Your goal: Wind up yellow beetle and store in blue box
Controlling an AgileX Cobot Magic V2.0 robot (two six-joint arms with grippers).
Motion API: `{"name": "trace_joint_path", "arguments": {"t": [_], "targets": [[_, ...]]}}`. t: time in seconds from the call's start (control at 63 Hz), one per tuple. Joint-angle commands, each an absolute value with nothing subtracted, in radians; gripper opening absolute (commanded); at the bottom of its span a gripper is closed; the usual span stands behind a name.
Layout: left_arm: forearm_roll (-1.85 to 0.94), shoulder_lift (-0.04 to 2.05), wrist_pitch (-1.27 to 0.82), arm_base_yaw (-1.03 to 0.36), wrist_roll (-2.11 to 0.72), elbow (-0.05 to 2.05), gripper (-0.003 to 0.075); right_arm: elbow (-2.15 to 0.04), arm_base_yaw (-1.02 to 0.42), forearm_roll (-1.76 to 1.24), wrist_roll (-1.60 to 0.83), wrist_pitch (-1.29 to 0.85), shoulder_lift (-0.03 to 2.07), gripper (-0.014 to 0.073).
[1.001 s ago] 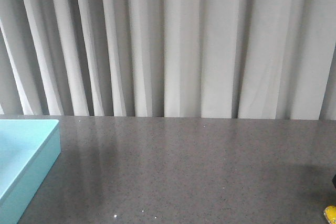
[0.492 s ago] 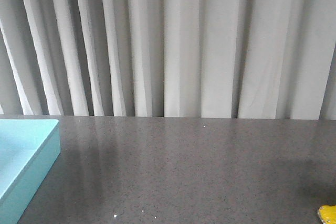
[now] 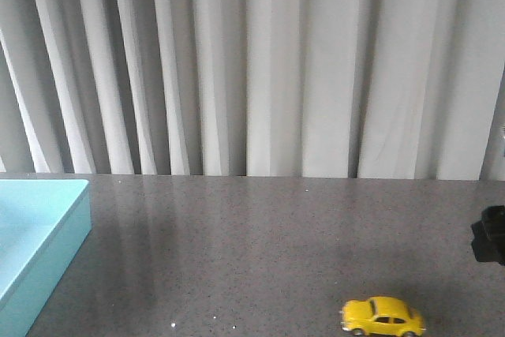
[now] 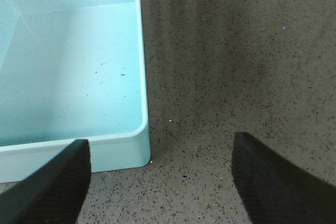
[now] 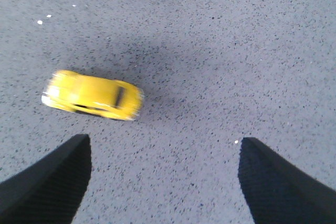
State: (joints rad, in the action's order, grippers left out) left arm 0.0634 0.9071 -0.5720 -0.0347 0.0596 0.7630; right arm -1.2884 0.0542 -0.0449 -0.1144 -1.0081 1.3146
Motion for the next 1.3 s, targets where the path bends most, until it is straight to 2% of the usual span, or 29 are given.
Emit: {"name": "trace_joint_path", "arguments": {"t": [0.0, 0.27, 0.524, 1.287], "targets": [[0.055, 0.902, -0.512, -0.035, 0.068, 0.796, 0.0538, -1.195, 0.053, -0.057, -0.107, -0.877, 1.171, 0.0558], [0.055, 0.902, -0.512, -0.035, 0.068, 0.796, 0.0538, -0.919, 0.053, -0.054, -0.110, -0.812, 0.879, 0.0558], [0.055, 0.902, -0.512, -0.035, 0.068, 0.796, 0.0538, -0.819, 0.053, -0.054, -0.109, -0.759, 0.701, 0.0558], [0.041, 0.902, -0.511, -0.035, 0.068, 0.796, 0.0538, -0.817, 0.053, -0.058, -0.110, -0.801, 0.659, 0.0558]]}}
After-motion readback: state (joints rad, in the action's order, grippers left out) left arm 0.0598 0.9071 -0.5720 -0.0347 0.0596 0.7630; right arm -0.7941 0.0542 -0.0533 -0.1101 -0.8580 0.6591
